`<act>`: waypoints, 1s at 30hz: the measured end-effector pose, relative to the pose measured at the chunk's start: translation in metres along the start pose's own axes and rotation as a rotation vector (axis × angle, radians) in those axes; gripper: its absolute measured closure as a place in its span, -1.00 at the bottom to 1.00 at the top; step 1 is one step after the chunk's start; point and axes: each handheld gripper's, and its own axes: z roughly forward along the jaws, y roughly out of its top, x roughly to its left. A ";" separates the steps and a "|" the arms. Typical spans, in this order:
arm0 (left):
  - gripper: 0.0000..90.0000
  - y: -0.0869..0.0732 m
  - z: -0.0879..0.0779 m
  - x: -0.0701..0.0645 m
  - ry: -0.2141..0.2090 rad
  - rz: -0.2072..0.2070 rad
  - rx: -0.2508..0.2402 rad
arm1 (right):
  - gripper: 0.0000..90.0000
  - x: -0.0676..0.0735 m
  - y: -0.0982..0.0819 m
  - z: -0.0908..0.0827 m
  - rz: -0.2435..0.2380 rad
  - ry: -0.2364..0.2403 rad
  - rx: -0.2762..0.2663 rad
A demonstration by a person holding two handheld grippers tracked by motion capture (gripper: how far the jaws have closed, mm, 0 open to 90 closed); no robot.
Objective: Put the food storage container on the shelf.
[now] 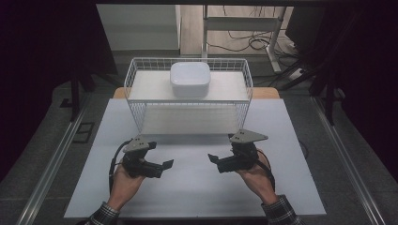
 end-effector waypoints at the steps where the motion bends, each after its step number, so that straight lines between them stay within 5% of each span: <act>1: -0.93 -0.001 0.000 -0.001 0.003 0.001 0.000 | -1.00 0.000 -0.001 -0.001 -0.002 -0.001 0.000; 30: -0.92 -0.040 -0.007 0.001 0.023 -0.027 0.057 | -1.00 -0.001 -0.045 -0.017 -0.008 -0.027 0.042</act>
